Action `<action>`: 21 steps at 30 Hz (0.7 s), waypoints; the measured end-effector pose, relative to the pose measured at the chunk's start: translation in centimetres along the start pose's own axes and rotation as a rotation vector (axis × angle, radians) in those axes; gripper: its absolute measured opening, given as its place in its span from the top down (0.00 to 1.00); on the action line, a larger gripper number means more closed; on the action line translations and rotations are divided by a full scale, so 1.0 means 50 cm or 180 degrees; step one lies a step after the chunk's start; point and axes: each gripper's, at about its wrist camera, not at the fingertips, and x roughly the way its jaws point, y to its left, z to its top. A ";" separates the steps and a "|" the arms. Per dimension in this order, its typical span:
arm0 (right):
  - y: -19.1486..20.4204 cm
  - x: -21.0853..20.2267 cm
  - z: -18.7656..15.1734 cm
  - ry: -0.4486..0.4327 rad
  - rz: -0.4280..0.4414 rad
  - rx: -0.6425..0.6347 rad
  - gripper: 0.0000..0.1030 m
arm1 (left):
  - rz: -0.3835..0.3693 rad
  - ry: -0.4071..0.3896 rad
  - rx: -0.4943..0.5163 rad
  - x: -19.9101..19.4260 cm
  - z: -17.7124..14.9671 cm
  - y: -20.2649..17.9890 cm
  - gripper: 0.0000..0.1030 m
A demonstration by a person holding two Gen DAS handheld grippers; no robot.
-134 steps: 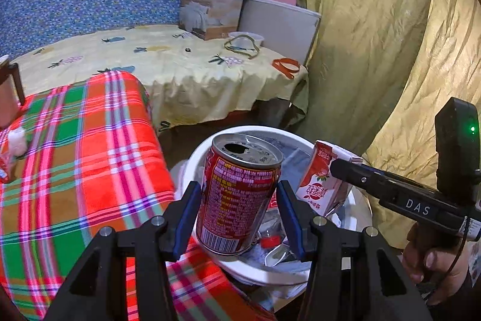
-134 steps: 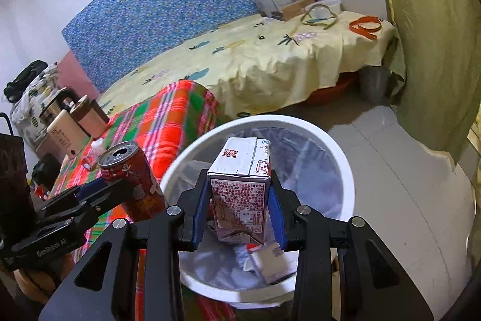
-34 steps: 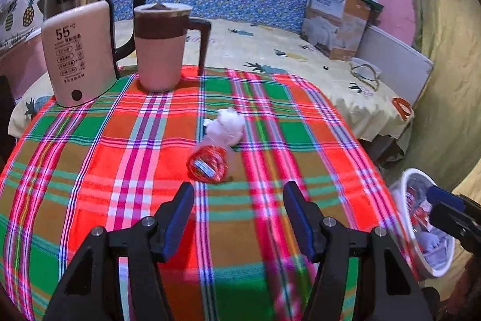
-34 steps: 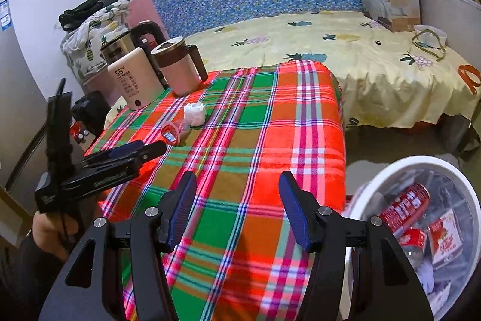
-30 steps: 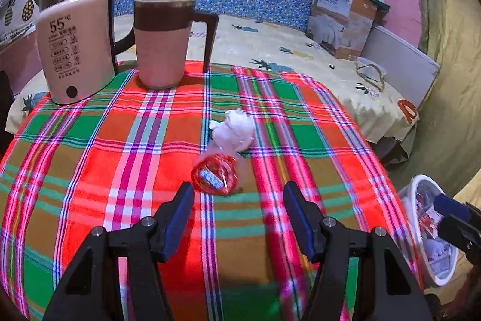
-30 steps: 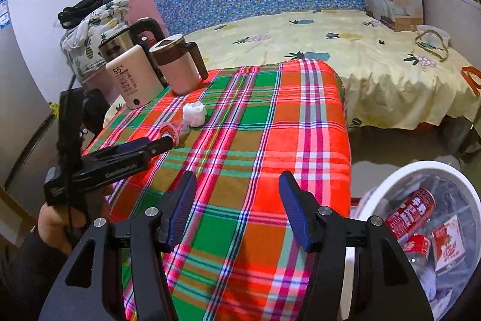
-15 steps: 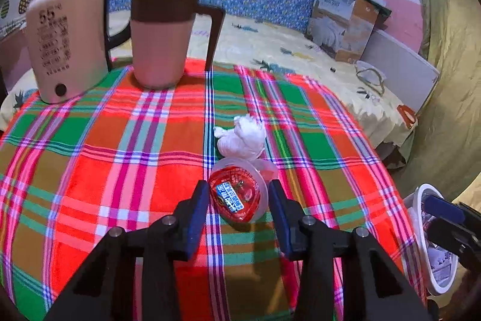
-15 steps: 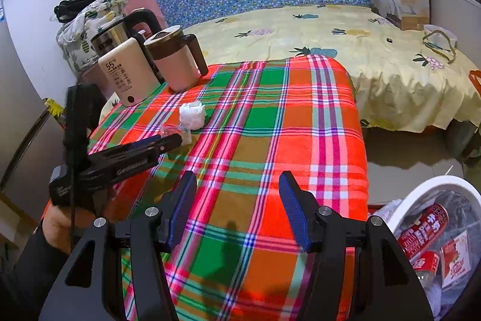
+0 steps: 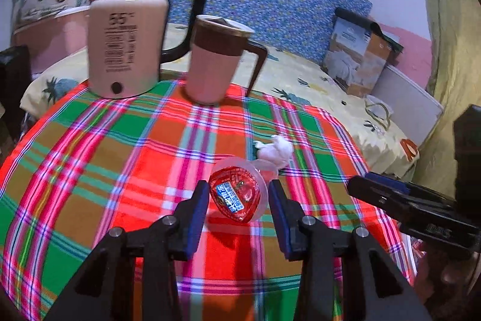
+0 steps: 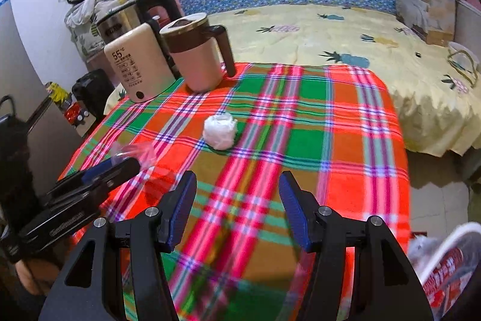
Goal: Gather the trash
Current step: 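Grasp the small red cup with the left tool while the right tool grasps the white tissue, then carry the red cup and white tissue over the bin with both tools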
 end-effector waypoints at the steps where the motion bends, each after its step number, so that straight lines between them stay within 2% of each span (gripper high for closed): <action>1: 0.005 0.014 0.006 0.0030 -0.0013 -0.0021 0.43 | 0.0017 0.0001 -0.0020 -0.001 -0.001 0.005 0.59; 12: 0.031 0.138 0.053 0.0252 0.0008 -0.0008 0.43 | -0.0061 0.0007 -0.0128 -0.010 -0.007 0.039 0.59; 14: 0.029 0.157 0.056 0.0301 0.0025 0.0049 0.48 | -0.0064 0.0015 -0.0137 -0.008 -0.008 0.043 0.59; 15: 0.028 0.163 0.056 0.0321 0.0033 0.0077 0.62 | -0.0064 0.0022 -0.0138 -0.007 -0.010 0.045 0.59; 16: 0.029 0.164 0.055 0.0320 0.0037 0.0087 0.67 | -0.0064 0.0028 -0.0137 -0.007 -0.011 0.045 0.59; 21: 0.040 0.129 0.041 0.0206 0.0034 0.0021 0.70 | -0.0071 0.0062 -0.0113 -0.003 -0.015 0.040 0.59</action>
